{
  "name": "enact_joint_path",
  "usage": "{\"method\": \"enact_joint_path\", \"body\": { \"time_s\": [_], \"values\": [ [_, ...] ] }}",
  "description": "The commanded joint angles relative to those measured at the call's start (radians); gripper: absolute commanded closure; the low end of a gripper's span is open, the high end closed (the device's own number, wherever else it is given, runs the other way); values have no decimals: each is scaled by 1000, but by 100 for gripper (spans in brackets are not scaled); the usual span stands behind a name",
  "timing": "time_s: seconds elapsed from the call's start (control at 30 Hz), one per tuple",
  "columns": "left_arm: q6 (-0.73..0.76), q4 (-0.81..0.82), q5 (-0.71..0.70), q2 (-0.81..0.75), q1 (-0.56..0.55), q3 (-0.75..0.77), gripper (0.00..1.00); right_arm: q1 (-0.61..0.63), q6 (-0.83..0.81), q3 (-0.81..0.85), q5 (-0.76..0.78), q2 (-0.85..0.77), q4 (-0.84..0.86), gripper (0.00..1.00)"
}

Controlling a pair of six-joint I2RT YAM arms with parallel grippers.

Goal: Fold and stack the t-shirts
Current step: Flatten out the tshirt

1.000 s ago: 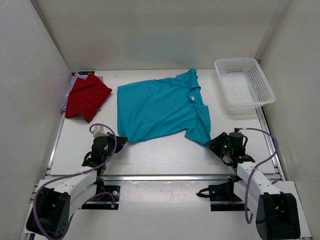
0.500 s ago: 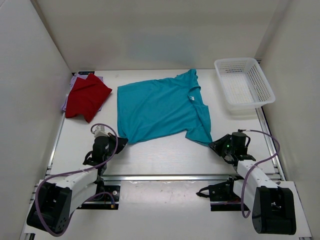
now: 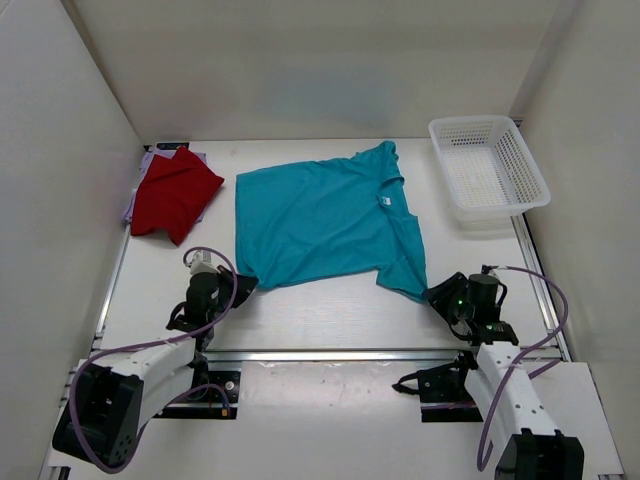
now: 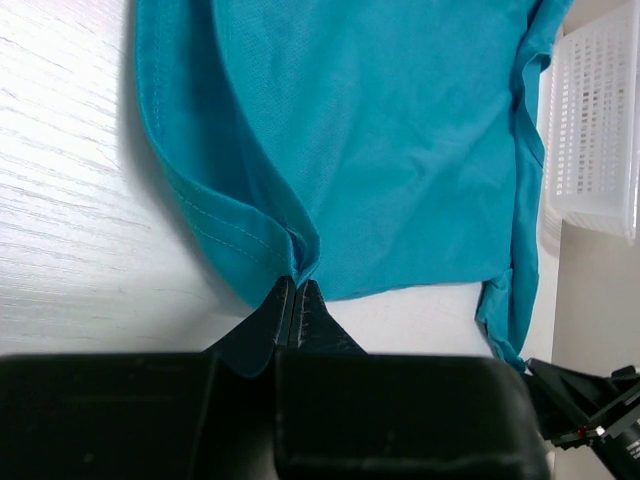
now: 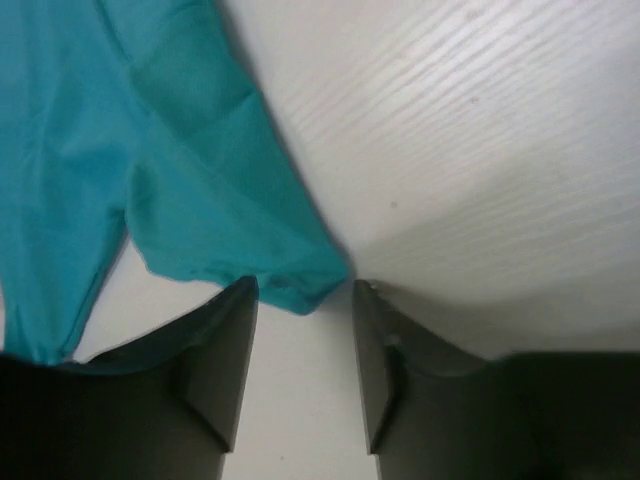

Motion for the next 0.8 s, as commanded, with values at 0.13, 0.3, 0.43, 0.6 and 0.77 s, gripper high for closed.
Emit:
{"method": "enact_joint_path", "body": {
  "time_s": [0.13, 0.3, 0.43, 0.6, 0.77],
  "values": [
    [-1, -10, 19, -32, -20, -9, 100, -3, -22, 9, -38, -48, -38, 47],
    [-4, 2, 17, -32, -35, 1, 100, -18, 38, -33, -30, -1, 31, 54],
    [-6, 1, 17, -35, -43, 7, 100, -16, 84, -47, -50, 69, 134, 61],
    [-19, 8, 20, -29, -50, -3, 100, -24, 98, -16, -28, 123, 133, 64],
    [-18, 21, 17, -24, -57, -5, 100, -49, 102, -42, -62, 146, 136, 73]
  ]
}}
